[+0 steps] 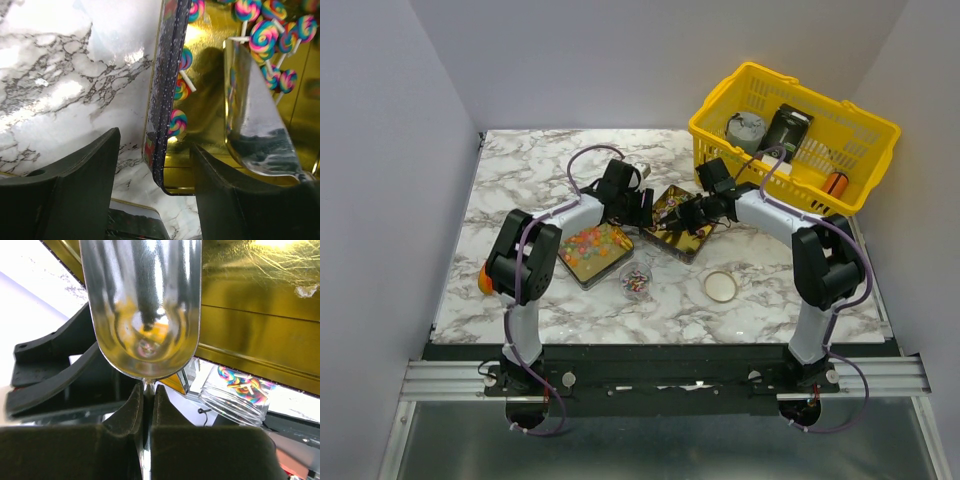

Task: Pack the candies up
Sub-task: Scoop the fake candies from the storage box.

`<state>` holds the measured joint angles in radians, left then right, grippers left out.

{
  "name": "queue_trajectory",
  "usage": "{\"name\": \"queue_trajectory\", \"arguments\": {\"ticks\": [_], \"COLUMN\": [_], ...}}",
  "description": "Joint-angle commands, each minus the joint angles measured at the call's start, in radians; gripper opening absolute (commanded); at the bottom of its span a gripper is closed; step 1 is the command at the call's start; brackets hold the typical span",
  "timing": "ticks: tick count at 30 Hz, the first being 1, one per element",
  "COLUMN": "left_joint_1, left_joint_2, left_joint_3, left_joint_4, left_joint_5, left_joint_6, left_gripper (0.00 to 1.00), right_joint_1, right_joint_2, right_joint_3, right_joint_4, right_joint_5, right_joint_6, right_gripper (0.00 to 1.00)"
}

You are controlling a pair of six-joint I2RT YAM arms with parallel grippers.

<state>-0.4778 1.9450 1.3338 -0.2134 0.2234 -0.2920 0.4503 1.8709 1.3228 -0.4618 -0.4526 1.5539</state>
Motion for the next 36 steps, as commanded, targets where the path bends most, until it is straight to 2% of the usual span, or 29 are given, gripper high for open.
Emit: {"name": "queue_trajectory", "arguments": {"ticks": [1, 5, 16, 23, 27, 36], "left_joint_1": [-0.012, -0.016, -0.03, -0.03, -0.03, -0.03], "left_joint_2": [0.026, 0.034, 0.035, 0.034, 0.032, 0.031], "left_joint_3": [0.028, 0.022, 0.001, -0.002, -0.004, -0.008], "left_joint_4": [-0.026, -0.035, -0.044, -0.049, -0.052, -0.053], "left_joint_5": [0.008, 0.005, -0.001, -0.03, -0.055, -0.084], "left_joint_6": [0.013, 0.017, 0.033, 0.03, 0.027, 0.017], "left_gripper": [0.63, 0.52, 0.34, 0.23, 0.12, 0.06], "right_joint_1": [-0.01, -0.015, -0.036, -0.05, -0.05, -0.051], "right_joint_2": [0.025, 0.039, 0.063, 0.034, 0.008, -0.053], "right_joint_3": [-0.045, -0.063, -0.04, -0.082, -0.111, -0.166], "right_joint_4": [-0.052, -0.026, -0.011, -0.052, -0.081, -0.118], "right_joint_5": [0.028, 0.06, 0.112, 0.212, 0.271, 0.37], "right_joint_6": [0.083, 0.101, 0.126, 0.144, 0.169, 0.222], "right_gripper": [0.01, 0.01, 0.01, 0.01, 0.01, 0.01]}}
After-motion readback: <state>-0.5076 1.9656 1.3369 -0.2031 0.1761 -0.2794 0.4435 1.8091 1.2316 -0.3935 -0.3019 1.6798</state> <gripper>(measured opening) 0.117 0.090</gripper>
